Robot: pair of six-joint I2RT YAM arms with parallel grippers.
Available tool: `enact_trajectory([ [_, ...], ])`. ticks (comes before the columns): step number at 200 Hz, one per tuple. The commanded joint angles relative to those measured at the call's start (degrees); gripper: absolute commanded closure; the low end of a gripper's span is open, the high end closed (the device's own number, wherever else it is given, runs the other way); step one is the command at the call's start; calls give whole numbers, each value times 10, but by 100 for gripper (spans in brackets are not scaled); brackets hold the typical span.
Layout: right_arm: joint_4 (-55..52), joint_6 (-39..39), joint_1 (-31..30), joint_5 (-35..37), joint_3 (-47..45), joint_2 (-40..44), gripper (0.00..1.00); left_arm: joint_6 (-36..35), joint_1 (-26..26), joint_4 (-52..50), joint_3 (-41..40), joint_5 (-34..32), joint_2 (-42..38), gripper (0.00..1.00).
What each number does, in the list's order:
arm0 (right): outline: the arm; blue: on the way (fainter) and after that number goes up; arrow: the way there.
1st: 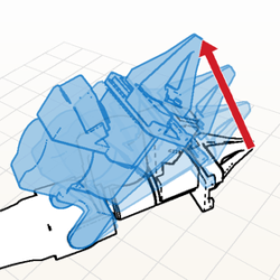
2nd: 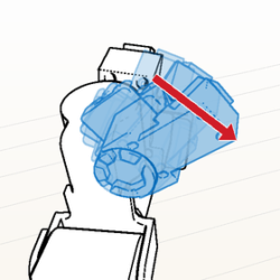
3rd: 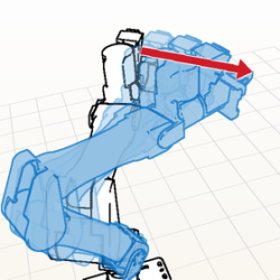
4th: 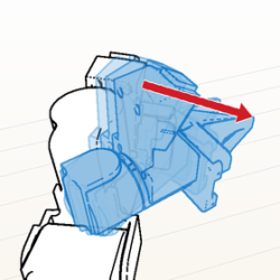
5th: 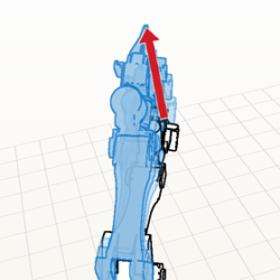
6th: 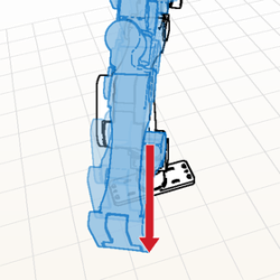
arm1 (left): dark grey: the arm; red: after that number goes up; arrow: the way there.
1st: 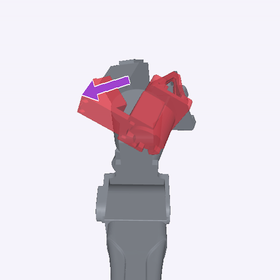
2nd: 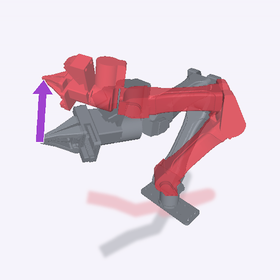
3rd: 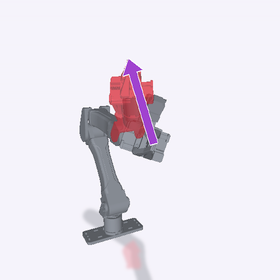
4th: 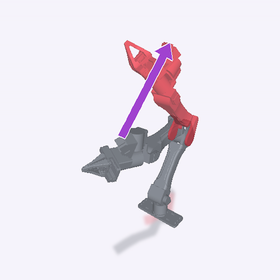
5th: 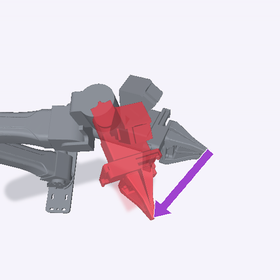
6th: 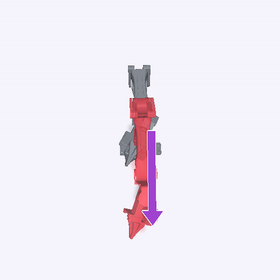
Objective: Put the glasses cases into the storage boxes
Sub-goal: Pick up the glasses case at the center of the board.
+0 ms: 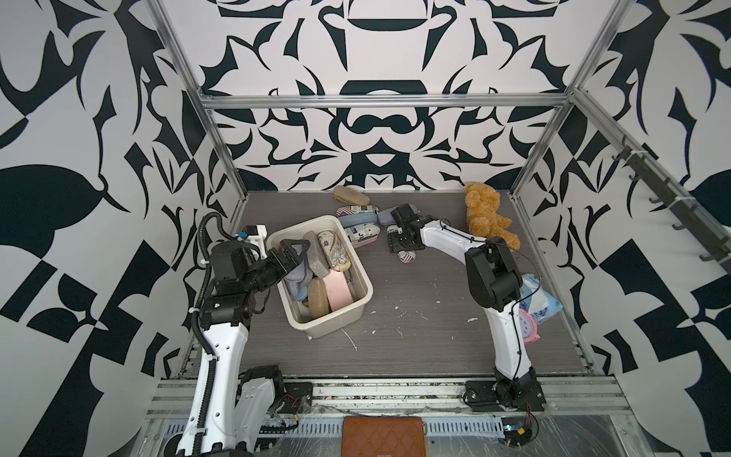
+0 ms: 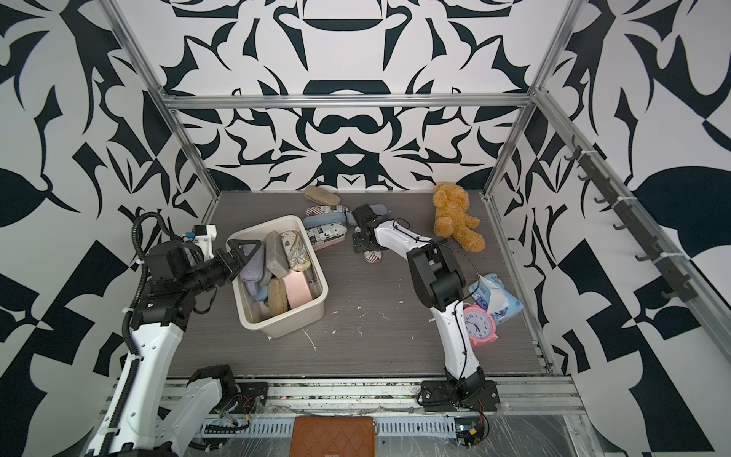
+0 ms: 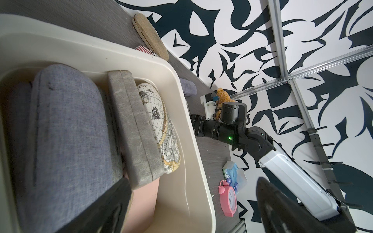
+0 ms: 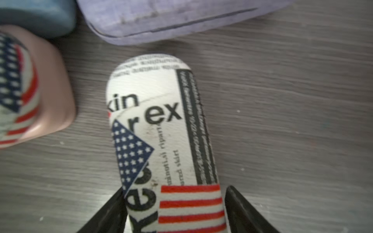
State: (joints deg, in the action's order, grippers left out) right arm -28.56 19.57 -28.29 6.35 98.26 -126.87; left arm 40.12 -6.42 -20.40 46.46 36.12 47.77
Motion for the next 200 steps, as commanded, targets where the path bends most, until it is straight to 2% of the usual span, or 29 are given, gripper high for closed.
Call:
enact_trajectory([
  [1,12,-20,18,-55,3,5,22,-1,-2,0,-6,7,-15,1],
  [48,-16,-34,18,-41,23,-25,20,1,-2,-2,-5,5,-16,1],
  [61,-17,-35,17,-30,21,-21,24,1,-2,-3,-2,6,-16,1],
  [74,-17,-33,16,-21,18,-7,41,0,-2,-7,-1,3,-19,1],
  [82,-10,-31,13,-19,6,12,46,-1,-2,-11,0,2,-21,1],
  [110,10,-27,-5,6,-36,105,48,-4,-2,-24,5,-6,-27,1],
  [123,12,-25,-19,16,-53,153,48,-1,-2,-46,15,-32,-30,1],
  [147,-3,-18,-68,41,-78,237,48,29,-2,-95,18,-143,-42,1],
  [152,-2,-12,-85,72,-86,259,48,36,-2,-107,17,-175,-45,1],
  [167,4,12,-133,98,-106,308,48,60,-2,-129,15,-253,-50,1],
  [183,21,44,-200,127,-116,343,48,80,-4,-136,20,-275,-44,1],
  [200,51,84,-273,139,-108,344,48,100,-5,-139,32,-287,-35,1],
])
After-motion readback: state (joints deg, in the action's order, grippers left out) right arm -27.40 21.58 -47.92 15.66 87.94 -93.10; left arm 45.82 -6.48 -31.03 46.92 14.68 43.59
